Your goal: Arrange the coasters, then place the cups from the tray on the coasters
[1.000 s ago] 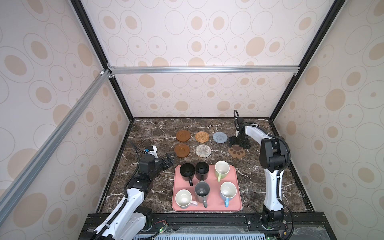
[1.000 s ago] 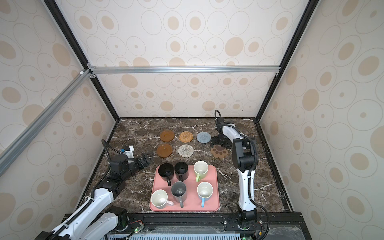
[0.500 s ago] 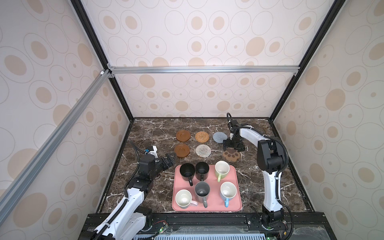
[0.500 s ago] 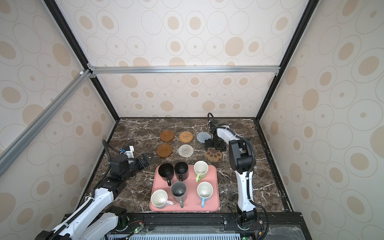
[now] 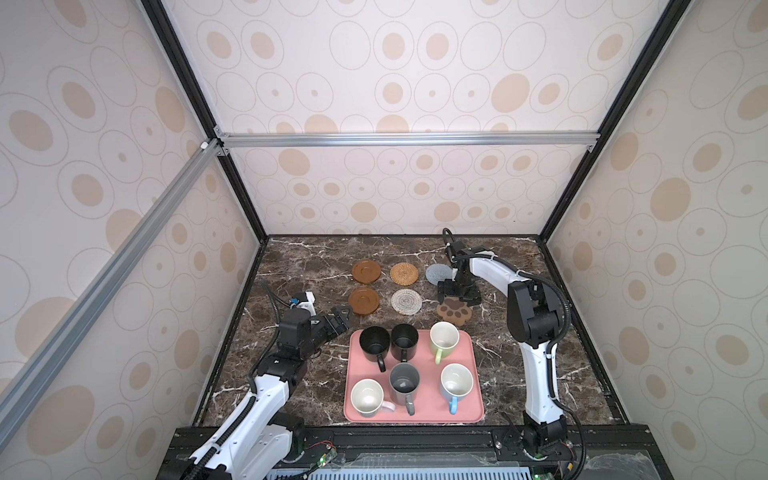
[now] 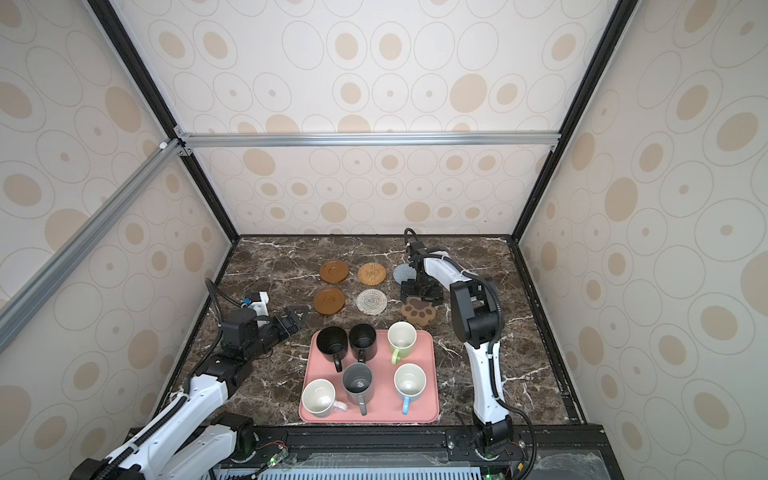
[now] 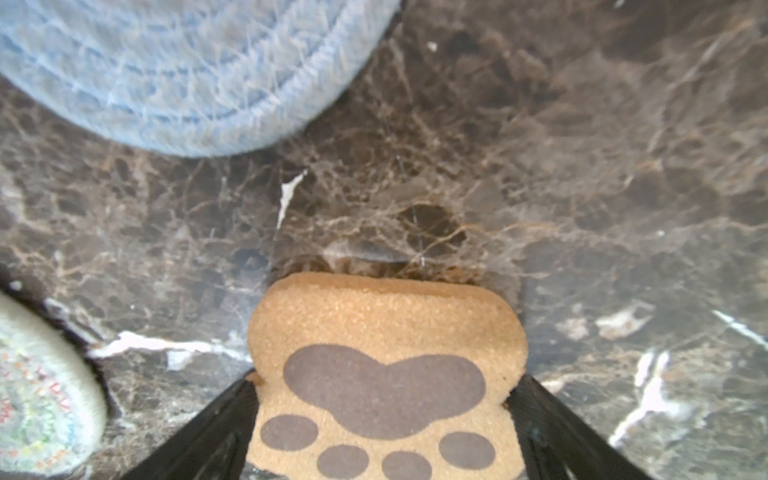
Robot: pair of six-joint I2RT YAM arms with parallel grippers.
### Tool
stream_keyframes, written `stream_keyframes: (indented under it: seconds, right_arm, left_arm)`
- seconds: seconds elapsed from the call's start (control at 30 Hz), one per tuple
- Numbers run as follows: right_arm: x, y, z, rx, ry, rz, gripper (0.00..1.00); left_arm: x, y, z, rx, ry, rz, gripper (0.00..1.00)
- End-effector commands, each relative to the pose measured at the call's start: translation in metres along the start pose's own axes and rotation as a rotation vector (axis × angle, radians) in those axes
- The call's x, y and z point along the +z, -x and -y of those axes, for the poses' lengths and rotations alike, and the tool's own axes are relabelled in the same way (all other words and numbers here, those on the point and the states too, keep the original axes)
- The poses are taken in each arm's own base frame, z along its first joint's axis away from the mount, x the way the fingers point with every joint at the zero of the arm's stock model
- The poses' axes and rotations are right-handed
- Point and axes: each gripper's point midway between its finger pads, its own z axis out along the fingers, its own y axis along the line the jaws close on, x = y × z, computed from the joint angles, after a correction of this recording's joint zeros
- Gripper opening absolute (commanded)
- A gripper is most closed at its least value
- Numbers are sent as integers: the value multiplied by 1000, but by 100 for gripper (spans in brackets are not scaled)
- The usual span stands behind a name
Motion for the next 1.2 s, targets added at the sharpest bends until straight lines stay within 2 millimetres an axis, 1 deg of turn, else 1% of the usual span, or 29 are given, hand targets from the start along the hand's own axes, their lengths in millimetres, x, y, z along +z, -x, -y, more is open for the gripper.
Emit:
stream_keyframes:
  seconds: [0.0,0.23,0.5,0.7,0.9,1.07,1.17]
  right_arm:
    - [21,-11,-11,26,8,-68,97]
    - [22,1,-19,47,16,-45,97]
    - [17,12,-23,66,18,-15,97]
    - [16,14,-25,70,23,-13,98]
    - [16,11,-27,69,34,-23,97]
    - [8,12,-32,62,63,-16,98]
    - [-2,14,-36,59,83,-1,99]
  left_arm:
    - [-2,8,4,-10,-10,28,100]
    - [-2,8,3,-12,-8,30,100]
    - [-3,8,3,-10,-8,31,100]
    - [-3,8,3,-11,-10,33,100]
    - [-4,9,3,-11,-8,36,100]
    - [-4,9,3,-11,-9,36,100]
    - [-4,10,5,-10,-12,36,100]
